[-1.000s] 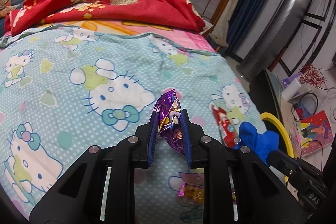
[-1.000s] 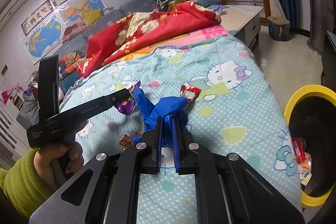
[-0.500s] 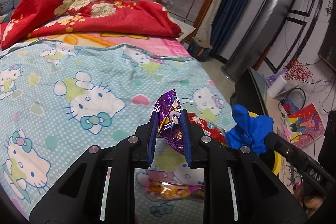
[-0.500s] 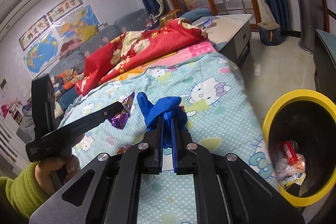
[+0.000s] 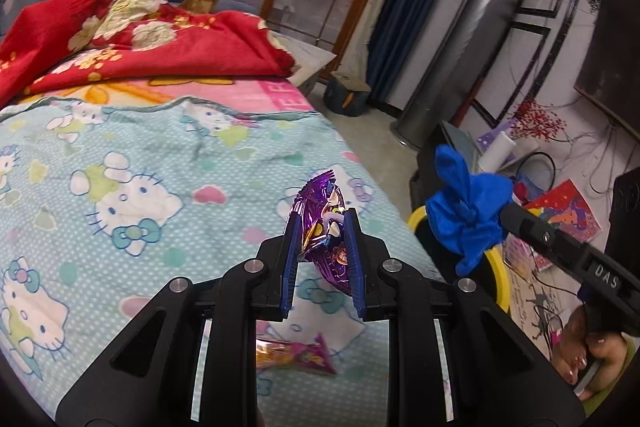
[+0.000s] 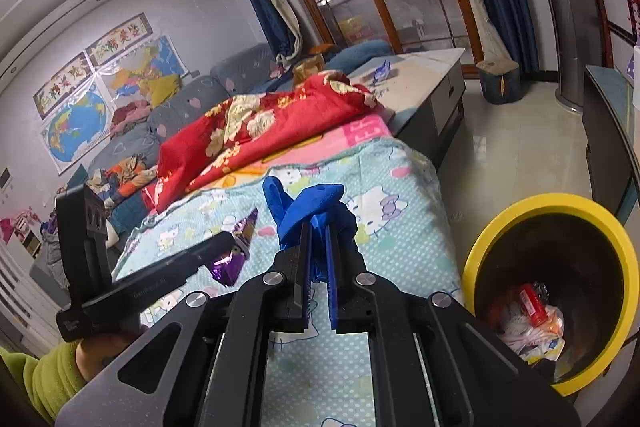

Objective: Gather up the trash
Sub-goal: 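Carry the purple wrapper and blue glove over the yellow-rimmed bin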

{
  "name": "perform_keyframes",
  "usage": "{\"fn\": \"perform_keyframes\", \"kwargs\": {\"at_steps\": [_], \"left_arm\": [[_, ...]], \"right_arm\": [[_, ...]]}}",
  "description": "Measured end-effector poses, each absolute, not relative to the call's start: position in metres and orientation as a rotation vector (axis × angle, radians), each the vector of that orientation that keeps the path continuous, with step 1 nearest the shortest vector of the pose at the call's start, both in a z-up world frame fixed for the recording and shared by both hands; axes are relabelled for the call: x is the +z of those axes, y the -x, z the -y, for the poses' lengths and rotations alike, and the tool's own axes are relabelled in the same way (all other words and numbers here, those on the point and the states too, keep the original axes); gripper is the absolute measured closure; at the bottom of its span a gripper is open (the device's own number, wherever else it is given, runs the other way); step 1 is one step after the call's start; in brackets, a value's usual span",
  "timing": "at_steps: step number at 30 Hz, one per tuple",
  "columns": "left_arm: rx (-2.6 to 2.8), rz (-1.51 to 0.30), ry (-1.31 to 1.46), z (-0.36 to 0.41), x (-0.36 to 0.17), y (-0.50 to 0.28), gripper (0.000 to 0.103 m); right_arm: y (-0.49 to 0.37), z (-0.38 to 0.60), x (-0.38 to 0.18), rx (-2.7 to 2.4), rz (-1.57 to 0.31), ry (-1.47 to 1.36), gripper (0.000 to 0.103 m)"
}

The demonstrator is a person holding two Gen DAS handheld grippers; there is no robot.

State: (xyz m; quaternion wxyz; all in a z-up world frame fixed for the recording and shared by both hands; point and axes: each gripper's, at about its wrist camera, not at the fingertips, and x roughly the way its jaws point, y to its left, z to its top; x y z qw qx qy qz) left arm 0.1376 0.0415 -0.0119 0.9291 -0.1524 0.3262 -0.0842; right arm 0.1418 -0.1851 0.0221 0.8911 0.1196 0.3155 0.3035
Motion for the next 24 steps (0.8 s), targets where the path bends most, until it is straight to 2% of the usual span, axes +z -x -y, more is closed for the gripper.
{"fn": "perform_keyframes", "kwargs": {"at_steps": [24], "left_arm": [[-0.384,-0.654,0.178,0.047,-0.001,-0.135,0.087]], "right_arm": [[-0.155,0.259,0.028,0.442,-0.585,-0.305,0.097]]}}
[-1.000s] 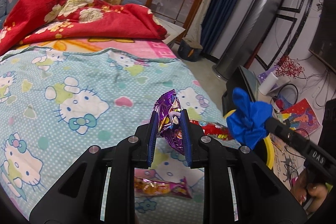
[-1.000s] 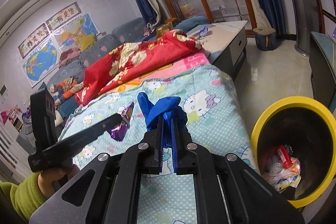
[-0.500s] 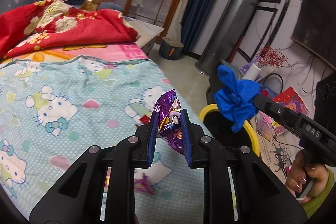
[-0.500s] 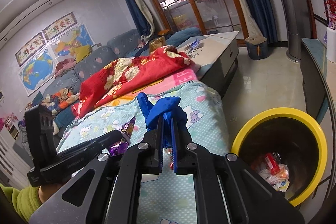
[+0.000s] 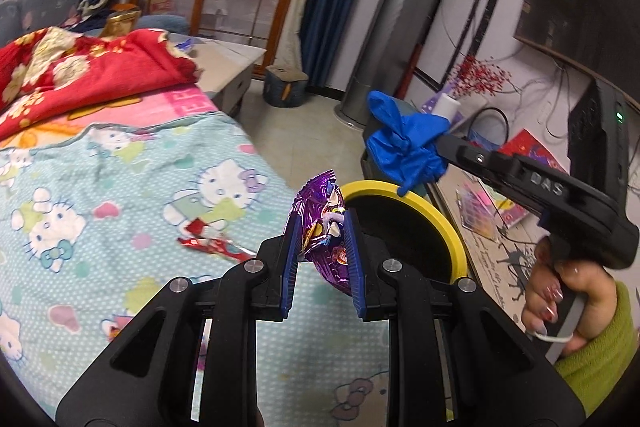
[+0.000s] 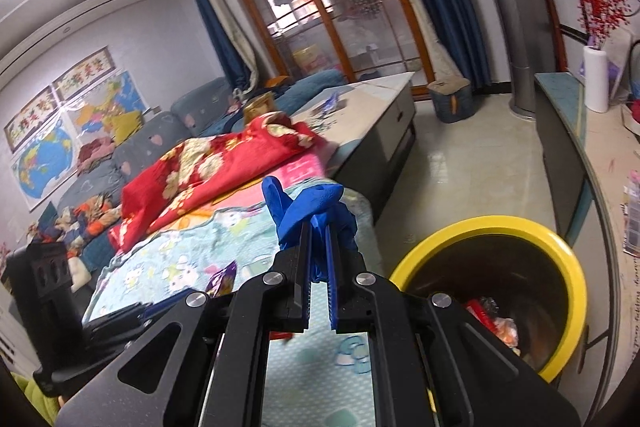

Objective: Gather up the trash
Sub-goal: 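Carry the purple wrapper and blue glove over the yellow-rimmed bin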

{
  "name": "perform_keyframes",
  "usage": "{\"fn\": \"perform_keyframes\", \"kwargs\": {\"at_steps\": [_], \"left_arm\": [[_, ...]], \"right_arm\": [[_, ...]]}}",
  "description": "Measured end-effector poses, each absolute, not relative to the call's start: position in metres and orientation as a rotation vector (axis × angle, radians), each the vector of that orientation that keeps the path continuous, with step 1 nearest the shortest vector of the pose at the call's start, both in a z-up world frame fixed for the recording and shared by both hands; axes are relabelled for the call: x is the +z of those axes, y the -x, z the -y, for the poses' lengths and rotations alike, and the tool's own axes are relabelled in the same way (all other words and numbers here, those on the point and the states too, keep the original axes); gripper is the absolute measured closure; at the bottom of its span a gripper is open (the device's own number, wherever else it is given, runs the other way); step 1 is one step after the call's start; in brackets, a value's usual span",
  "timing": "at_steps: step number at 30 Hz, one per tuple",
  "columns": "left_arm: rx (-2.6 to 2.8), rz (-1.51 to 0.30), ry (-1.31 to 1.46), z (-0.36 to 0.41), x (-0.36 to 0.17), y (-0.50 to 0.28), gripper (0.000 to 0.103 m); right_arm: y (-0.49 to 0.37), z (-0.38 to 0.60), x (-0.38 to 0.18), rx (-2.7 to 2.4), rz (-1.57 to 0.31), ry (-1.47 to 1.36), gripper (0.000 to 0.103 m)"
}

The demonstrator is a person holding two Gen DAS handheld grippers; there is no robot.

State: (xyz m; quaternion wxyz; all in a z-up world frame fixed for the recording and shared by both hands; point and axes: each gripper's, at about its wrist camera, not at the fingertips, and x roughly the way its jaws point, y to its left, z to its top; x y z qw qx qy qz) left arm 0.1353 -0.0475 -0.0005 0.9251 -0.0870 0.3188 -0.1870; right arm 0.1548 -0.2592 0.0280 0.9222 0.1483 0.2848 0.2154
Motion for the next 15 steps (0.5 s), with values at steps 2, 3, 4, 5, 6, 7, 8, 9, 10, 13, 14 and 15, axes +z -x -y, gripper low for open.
{"fn": "perform_keyframes", "kwargs": {"at_steps": [2,3,4,5,6,7,8,9,10,13,14,15], "left_arm": [[-0.398,-0.655,0.169,0.054,0.000,-0.136,0.087],[-0.405,-0.656,0.163,0.057,0.000,-0.137,0.087],[-0.409,-0.657,0.158,0.061,-0.001,-0.137,0.087],[-0.415,-0.658,0.154,0.064,-0.001,-0.137,0.087],[-0.421,-0.658,0.147,0.069,-0.001,-0.137,0.087],[-0.426,-0.659,0.143,0.072,-0.001,-0.137,0.087],[-0.430,-0.659,0.139,0.075,-0.001,-0.137,0.087],[-0.438,-0.661,0.134,0.079,-0.002,-0.138,0.087],[-0.443,-0.661,0.128,0.082,-0.002,-0.138,0.087],[-0.463,-0.661,0.112,0.092,-0.002,-0.138,0.087],[-0.467,-0.660,0.107,0.095,-0.001,-0.138,0.087],[-0.475,-0.661,0.099,0.100,-0.002,-0.138,0.087]], "right_arm": [[-0.158,0.268,0.026,0.415,-0.584,-0.309,0.097],[-0.159,0.271,0.026,0.406,-0.584,-0.310,0.097],[-0.160,0.276,0.024,0.390,-0.585,-0.314,0.097],[-0.161,0.278,0.024,0.381,-0.585,-0.318,0.097],[-0.163,0.282,0.022,0.370,-0.586,-0.321,0.097],[-0.164,0.285,0.021,0.361,-0.586,-0.324,0.097],[-0.165,0.290,0.020,0.347,-0.587,-0.328,0.097],[-0.166,0.293,0.019,0.339,-0.587,-0.331,0.097],[-0.166,0.296,0.018,0.330,-0.587,-0.335,0.097],[-0.169,0.308,0.014,0.297,-0.587,-0.343,0.097],[-0.170,0.310,0.013,0.289,-0.587,-0.344,0.097],[-0.170,0.314,0.012,0.282,-0.588,-0.346,0.097]]}}
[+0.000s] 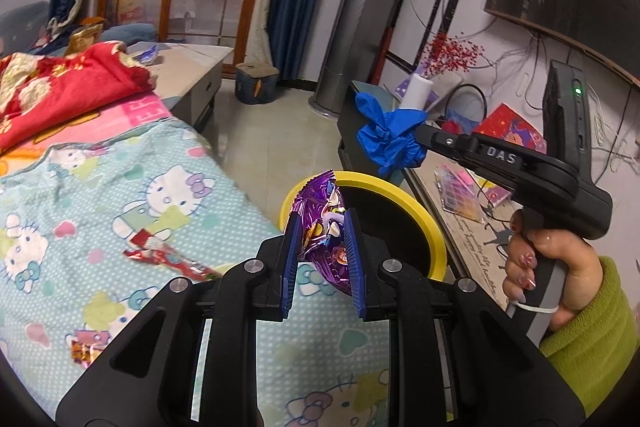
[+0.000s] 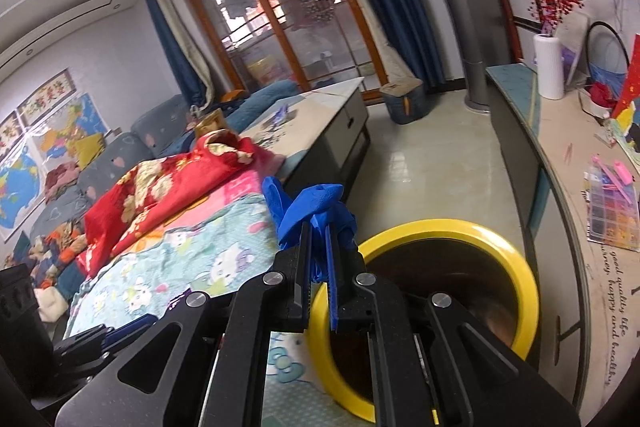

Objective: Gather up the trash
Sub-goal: 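Carry the purple wrapper and blue glove over the yellow-rimmed bin, then open both tools to drop the wrapper and glove into the bin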

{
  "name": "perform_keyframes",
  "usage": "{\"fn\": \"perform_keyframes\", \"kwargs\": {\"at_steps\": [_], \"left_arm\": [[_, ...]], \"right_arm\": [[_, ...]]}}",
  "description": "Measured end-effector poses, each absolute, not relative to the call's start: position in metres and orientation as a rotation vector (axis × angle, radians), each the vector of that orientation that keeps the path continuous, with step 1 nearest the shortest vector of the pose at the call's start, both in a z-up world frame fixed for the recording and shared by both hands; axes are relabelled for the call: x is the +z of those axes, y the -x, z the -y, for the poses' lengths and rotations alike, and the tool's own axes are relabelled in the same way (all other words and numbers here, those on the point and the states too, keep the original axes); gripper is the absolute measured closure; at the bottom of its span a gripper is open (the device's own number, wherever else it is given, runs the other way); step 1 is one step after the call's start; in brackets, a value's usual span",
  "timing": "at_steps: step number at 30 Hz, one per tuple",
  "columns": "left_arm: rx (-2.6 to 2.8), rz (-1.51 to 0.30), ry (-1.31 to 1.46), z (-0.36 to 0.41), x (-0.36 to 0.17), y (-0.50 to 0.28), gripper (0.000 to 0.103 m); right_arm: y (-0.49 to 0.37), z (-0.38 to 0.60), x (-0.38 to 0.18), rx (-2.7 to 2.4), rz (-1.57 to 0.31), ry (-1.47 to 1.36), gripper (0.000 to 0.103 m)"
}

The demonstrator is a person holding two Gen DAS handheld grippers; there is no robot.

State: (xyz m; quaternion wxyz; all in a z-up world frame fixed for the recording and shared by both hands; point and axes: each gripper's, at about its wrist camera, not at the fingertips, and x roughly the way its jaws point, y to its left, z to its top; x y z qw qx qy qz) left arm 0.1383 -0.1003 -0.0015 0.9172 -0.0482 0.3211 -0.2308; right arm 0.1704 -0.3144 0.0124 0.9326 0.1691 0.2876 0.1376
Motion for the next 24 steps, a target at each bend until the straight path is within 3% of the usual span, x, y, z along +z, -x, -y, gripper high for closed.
{"fn": "perform_keyframes", "kwargs": {"at_steps": [24], "left_arm": [[-0.580,-0.719,-0.066,0.184,-0.037,-0.157,0.086]], "right_arm": [[-0.190,0.385,-0.036,0.139,-0.704,-0.468,0.096]]}}
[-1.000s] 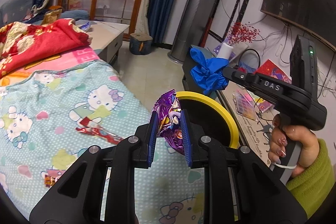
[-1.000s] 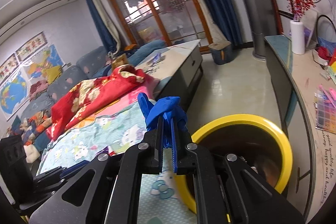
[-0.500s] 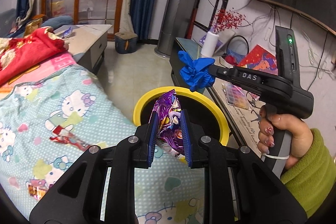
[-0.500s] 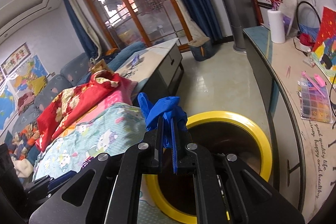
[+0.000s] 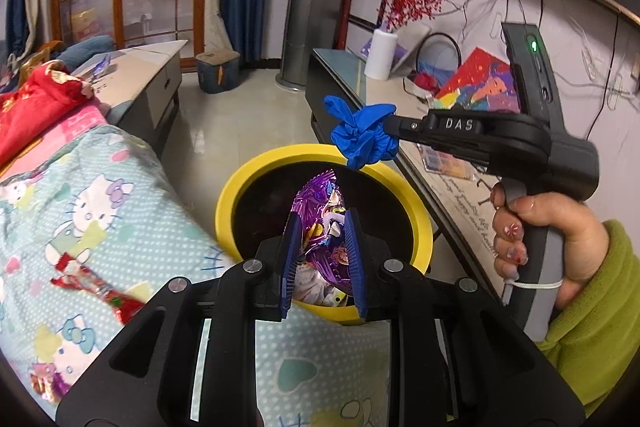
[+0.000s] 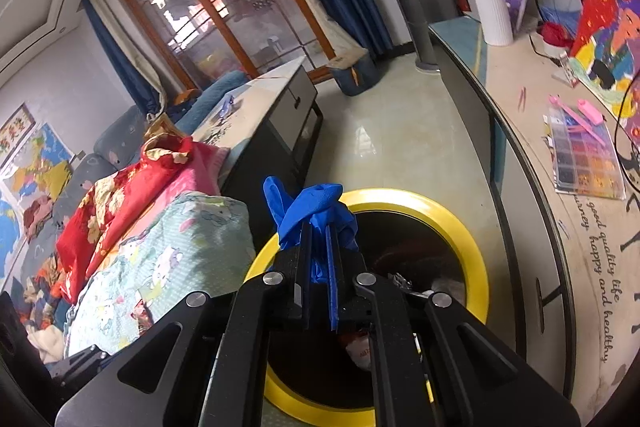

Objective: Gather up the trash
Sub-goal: 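Open both tools to drop the wrapper and glove into the bin, then move both open tools back to the remaining wrappers on the bed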

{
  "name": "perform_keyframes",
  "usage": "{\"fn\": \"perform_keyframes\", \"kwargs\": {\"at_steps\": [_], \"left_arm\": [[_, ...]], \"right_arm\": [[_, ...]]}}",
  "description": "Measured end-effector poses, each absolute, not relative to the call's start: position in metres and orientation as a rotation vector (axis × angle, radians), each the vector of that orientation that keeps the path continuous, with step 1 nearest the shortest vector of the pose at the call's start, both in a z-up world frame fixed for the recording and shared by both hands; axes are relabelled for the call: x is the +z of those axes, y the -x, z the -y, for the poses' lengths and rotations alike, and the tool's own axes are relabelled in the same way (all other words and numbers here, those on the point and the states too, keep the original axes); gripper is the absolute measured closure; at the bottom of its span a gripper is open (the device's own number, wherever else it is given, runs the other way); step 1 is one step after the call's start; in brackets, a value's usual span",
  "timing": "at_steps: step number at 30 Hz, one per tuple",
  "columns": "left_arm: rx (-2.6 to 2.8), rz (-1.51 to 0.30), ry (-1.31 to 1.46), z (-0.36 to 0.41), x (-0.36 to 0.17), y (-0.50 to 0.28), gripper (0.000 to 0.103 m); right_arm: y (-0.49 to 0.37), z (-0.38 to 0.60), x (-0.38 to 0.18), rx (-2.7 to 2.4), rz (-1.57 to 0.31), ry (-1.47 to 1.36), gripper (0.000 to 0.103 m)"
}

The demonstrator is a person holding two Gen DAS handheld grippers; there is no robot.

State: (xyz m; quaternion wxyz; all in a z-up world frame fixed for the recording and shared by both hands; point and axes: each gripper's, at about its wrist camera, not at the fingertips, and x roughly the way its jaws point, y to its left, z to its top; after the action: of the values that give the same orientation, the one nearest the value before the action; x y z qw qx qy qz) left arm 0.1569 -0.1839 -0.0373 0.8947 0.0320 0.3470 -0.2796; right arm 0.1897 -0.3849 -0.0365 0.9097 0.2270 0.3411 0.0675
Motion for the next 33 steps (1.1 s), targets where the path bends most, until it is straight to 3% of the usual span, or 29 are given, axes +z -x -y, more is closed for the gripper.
{"fn": "perform_keyframes", "kwargs": {"at_steps": [4,6,7,9,10,11,14,18,33], "left_arm": [[-0.598,-0.722,-0.084,0.197,-0.045,-0.160,0.085],[-0.611,-0.729,-0.088,0.203,-0.050,-0.166,0.078],[-0.613,-0.746,-0.081,0.204,-0.053,-0.170,0.072],[-0.597,-0.745,-0.069,0.203,-0.053,-0.174,0.042],[-0.597,-0.736,-0.062,0.201,-0.052,-0.174,0.039],[-0.601,-0.730,-0.056,0.198,-0.051,-0.173,0.036],[-0.581,-0.707,-0.042,0.187,-0.045,-0.171,0.017],[-0.541,-0.684,-0.009,0.171,-0.035,-0.167,0.012],[-0.361,-0.640,0.075,0.090,-0.016,-0.145,0.011]], "right_arm": [[-0.190,0.394,-0.041,0.129,-0.708,-0.490,0.094],[-0.192,0.397,-0.044,0.144,-0.722,-0.497,0.094],[-0.192,0.397,-0.044,0.141,-0.723,-0.497,0.088],[-0.191,0.400,-0.045,0.127,-0.715,-0.502,0.064],[-0.190,0.400,-0.045,0.124,-0.713,-0.500,0.057],[-0.190,0.400,-0.044,0.124,-0.712,-0.489,0.057],[-0.189,0.398,-0.041,0.115,-0.698,-0.480,0.054],[-0.188,0.392,-0.036,0.120,-0.686,-0.458,0.054],[-0.182,0.330,-0.012,0.262,-0.661,-0.372,0.049]]}}
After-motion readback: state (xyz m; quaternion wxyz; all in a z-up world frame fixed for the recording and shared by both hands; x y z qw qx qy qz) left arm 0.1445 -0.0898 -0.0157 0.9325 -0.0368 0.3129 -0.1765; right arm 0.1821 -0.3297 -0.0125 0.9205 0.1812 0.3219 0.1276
